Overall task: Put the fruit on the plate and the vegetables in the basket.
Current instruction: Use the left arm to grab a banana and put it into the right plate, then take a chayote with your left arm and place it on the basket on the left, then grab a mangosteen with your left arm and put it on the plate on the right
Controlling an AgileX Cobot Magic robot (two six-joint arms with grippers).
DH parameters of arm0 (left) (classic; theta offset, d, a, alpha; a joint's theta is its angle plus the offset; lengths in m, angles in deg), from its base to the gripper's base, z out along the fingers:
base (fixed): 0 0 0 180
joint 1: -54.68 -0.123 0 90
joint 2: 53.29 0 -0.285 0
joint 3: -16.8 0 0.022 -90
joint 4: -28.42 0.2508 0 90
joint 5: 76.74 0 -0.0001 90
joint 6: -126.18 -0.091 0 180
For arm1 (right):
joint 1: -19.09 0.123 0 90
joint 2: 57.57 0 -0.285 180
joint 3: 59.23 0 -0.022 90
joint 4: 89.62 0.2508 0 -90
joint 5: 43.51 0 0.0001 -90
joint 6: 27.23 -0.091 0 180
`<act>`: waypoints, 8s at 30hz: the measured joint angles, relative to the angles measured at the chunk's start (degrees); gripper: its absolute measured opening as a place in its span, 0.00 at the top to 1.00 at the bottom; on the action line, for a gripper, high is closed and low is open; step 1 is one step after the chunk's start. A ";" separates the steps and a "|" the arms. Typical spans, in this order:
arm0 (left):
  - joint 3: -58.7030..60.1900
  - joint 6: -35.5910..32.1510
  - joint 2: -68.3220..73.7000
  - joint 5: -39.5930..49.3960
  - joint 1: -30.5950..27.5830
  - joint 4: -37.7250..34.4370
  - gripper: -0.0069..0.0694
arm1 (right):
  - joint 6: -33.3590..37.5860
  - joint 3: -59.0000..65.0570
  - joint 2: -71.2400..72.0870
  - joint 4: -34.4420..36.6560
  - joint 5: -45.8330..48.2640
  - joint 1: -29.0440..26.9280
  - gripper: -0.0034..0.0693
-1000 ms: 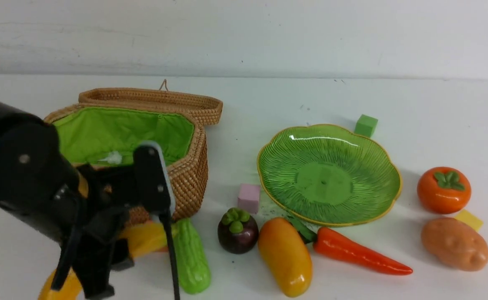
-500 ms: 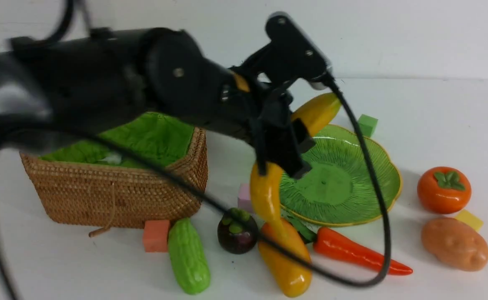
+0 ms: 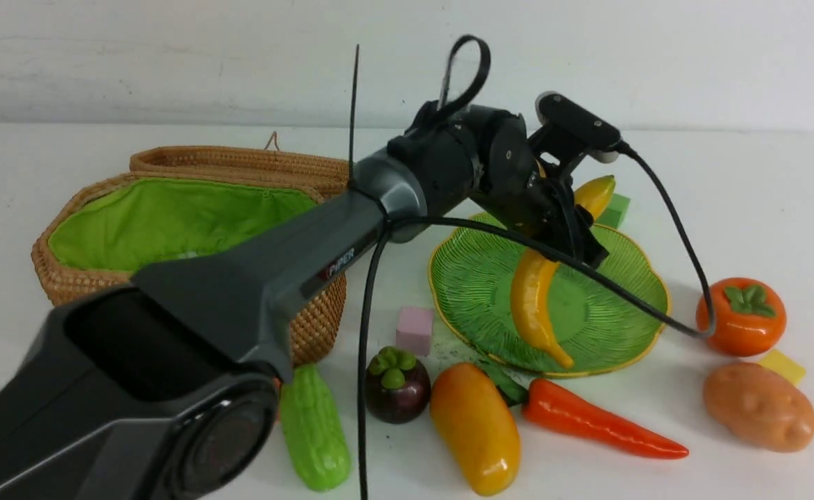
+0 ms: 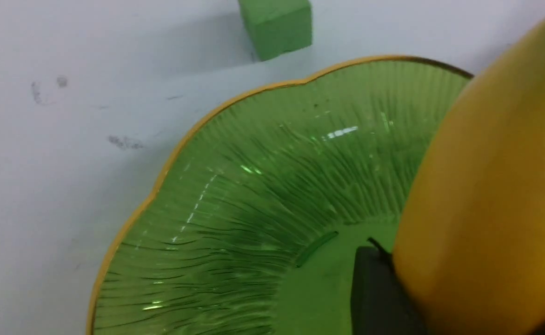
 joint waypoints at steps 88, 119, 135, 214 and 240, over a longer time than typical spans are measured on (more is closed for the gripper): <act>71.33 64.18 -34.66 0.29 0.68 24.11 0.35 | 2.81 0.00 -0.11 5.68 4.09 0.00 0.82; 71.32 11.69 -67.20 6.13 -5.43 21.78 0.35 | 14.88 0.00 -1.17 16.15 -5.96 0.00 0.82; 69.57 -12.04 -53.49 -9.30 -26.05 29.91 0.35 | 33.21 0.00 -4.21 33.48 -5.62 0.00 0.82; 67.74 18.64 -46.41 -4.05 2.45 14.76 0.26 | -1.29 0.00 -4.21 -0.75 -0.01 0.00 0.79; 65.16 -0.59 -33.50 -12.80 0.51 17.96 0.20 | -1.29 0.00 -4.21 0.06 1.36 0.00 0.80</act>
